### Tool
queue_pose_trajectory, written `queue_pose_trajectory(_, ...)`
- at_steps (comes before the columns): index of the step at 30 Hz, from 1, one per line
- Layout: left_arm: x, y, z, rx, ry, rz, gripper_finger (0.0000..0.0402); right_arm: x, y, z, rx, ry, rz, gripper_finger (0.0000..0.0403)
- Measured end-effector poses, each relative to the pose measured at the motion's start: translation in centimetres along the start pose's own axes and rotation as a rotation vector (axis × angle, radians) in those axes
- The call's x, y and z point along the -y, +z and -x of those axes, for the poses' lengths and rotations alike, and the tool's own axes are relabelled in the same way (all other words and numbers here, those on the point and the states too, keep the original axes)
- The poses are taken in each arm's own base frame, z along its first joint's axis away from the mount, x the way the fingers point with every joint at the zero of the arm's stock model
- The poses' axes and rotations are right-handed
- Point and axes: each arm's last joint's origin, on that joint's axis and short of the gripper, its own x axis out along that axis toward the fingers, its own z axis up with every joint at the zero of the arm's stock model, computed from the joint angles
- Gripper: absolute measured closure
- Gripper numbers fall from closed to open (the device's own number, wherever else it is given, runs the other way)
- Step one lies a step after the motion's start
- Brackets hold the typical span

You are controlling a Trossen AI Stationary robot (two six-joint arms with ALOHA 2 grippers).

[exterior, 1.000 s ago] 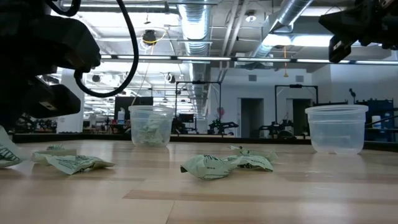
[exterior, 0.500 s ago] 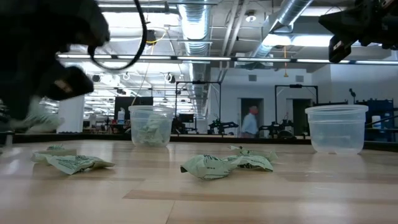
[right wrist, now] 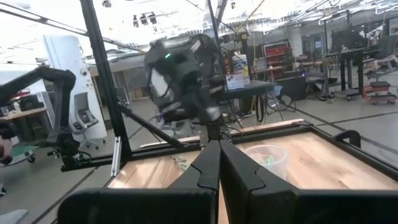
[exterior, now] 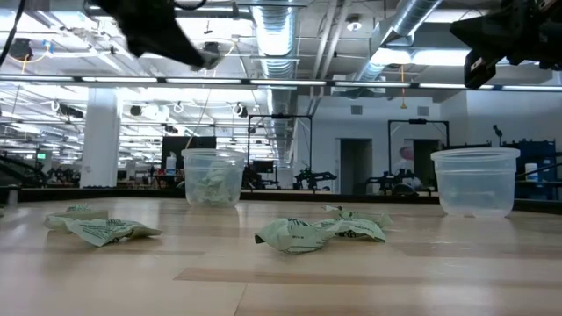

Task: Pick and place Stevia / Truvia into bins
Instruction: Put the white stevia packet into the left transparent container

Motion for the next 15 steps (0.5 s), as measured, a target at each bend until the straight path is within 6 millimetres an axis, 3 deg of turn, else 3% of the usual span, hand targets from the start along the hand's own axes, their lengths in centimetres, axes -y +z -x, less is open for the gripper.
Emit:
queue_pose_trajectory(6,-4.3,1.9,-3.4,-0.029,0.031,0.054,0.0401,0.0,0.0,0.0,0.0,0.0,0.0,0.0403)
queue_pose_trajectory(11,-8.0,1.7,-5.6,-0.144,0.037,0.147,0.0401,0.0,0.0,0.0,-0.002,0.0,0.0,0.0403)
queue_pose_trajectory(15,-9.6,1.4,-7.0,-0.211,-0.01,0.212,0.0401,0.0,0.0,0.0,-0.004,-0.001,0.0,0.0403)
